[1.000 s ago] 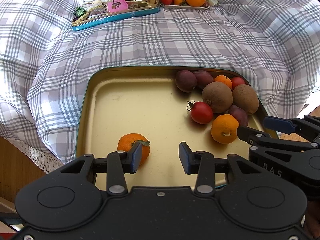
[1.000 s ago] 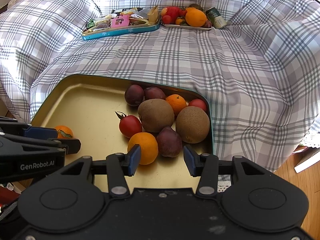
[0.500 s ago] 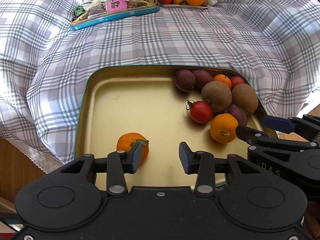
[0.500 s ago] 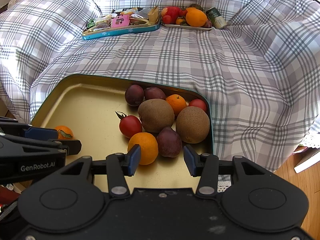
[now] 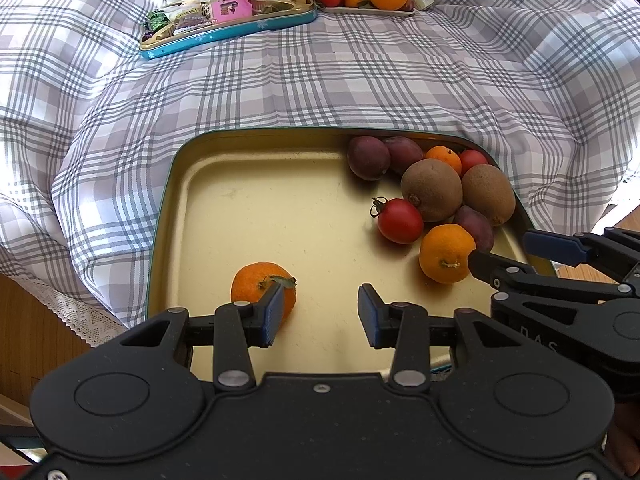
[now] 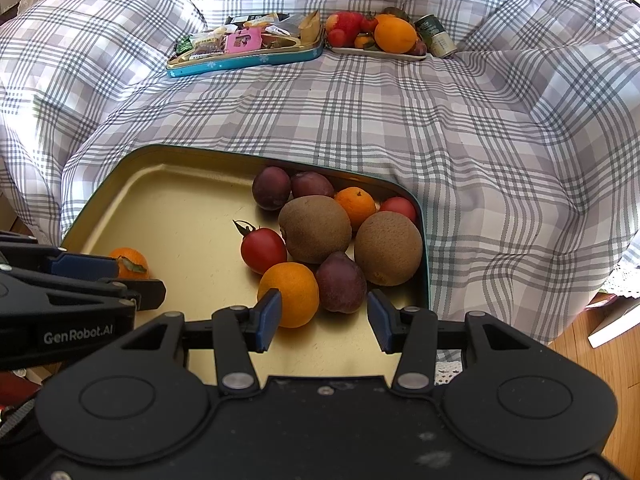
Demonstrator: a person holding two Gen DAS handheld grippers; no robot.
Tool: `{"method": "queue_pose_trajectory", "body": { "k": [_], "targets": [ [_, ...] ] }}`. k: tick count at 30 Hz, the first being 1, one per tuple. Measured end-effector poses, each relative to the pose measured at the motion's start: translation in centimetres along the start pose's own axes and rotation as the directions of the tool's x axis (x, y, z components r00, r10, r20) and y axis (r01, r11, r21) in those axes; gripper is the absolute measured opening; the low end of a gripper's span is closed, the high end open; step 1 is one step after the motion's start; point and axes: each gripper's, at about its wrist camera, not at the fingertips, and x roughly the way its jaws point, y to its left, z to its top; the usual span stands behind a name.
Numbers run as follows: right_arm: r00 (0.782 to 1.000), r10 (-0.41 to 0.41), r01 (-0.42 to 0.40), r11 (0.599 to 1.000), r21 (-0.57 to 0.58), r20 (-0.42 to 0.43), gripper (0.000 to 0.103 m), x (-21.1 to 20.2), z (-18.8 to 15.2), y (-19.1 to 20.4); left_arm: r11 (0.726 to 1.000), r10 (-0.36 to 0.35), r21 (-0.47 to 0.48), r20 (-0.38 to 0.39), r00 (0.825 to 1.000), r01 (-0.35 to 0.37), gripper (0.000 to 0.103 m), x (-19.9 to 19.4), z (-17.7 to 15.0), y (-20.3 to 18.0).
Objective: Organize fruits
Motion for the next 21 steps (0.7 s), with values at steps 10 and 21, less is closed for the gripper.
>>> {"method": "queue_pose_trajectory", "body": {
  "k": [10,21],
  "targets": [
    [1.0,0.002,-0.002,1.0,-0.006,-0.003,0.049,0.12,-0.15,0.02,1.0,-0.002,0.002,-0.004,1.0,0.002,0.049,0.11,-0.24,-0.13],
    [1.0,0.005,-0.005,1.0,-0.01,-0.008,0.049,0.21,-0.08,-0.2,1.0,-0.005,0.005,-0.011,1.0,0.005,0.049,0.16,-0.16,-0.14]
  ]
}}
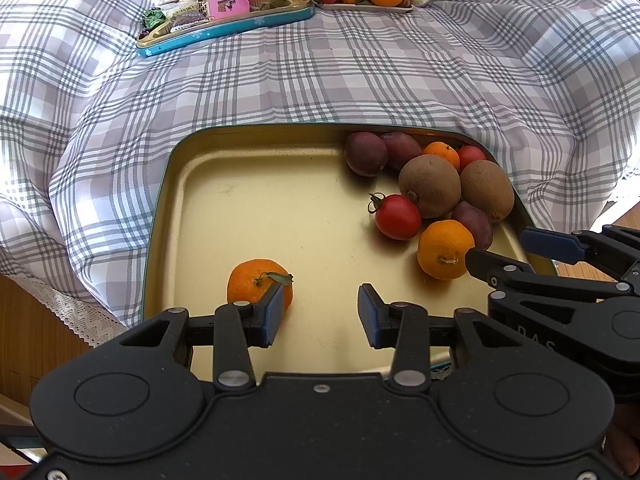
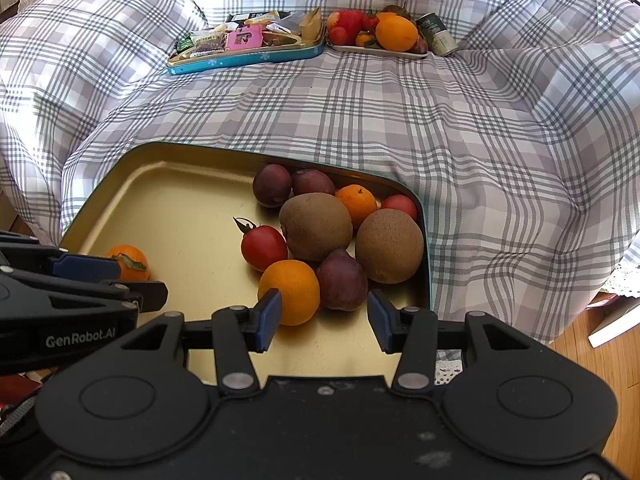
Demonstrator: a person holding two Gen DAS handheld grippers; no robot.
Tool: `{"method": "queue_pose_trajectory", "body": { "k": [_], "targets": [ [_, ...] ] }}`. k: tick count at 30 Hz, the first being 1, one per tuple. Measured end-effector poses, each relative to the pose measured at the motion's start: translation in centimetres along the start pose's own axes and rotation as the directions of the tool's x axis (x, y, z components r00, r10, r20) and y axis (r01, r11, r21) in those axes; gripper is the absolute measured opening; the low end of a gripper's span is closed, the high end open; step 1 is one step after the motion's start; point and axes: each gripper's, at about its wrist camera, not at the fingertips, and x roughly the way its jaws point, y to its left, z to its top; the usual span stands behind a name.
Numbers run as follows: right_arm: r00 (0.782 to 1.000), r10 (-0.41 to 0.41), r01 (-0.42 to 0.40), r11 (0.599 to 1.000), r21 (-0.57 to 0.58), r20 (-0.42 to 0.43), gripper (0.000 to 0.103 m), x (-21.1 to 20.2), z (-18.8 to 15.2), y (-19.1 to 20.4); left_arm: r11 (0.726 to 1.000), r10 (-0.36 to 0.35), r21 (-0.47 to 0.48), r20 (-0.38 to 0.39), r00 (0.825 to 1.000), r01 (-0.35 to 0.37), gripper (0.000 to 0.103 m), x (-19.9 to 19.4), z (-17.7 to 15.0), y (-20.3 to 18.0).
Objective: Organize fruits
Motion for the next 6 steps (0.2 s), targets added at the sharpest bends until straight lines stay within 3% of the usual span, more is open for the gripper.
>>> {"method": "queue_pose_trajectory", "body": {
  "k": [6],
  "targets": [
    [1.0,0.0,0.0,1.0,-0.001,-0.001,0.049,0.09,0.03,-0.09,1.0,-0.002,-0.003,0.004,1.0,0.002,0.049,0.04,-0.06,0.11]
  ]
}}
